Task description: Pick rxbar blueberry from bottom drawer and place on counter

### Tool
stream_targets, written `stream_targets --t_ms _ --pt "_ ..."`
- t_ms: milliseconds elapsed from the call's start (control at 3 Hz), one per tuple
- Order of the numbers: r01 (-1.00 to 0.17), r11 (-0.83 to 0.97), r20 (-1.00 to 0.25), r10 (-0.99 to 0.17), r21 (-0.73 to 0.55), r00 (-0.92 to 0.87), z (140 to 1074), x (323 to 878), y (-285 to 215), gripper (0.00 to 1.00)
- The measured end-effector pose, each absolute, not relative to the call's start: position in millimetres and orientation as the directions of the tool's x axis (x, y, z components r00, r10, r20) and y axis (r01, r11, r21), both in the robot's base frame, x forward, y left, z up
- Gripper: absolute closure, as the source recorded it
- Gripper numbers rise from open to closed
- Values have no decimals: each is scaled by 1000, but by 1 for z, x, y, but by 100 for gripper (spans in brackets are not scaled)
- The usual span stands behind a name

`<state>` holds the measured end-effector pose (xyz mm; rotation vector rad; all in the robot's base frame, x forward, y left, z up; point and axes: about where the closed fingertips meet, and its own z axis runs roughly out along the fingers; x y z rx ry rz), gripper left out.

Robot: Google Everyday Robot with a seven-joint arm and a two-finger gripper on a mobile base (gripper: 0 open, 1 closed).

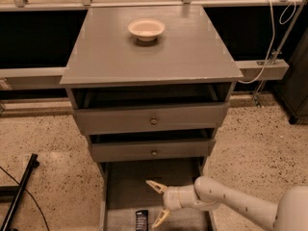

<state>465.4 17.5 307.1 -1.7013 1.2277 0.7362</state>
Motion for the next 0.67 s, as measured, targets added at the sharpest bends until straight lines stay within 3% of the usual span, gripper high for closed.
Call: stream_targets --t_ms 667 --pt "-981 -66 -850 -491 -184 193 248 466 29 0"
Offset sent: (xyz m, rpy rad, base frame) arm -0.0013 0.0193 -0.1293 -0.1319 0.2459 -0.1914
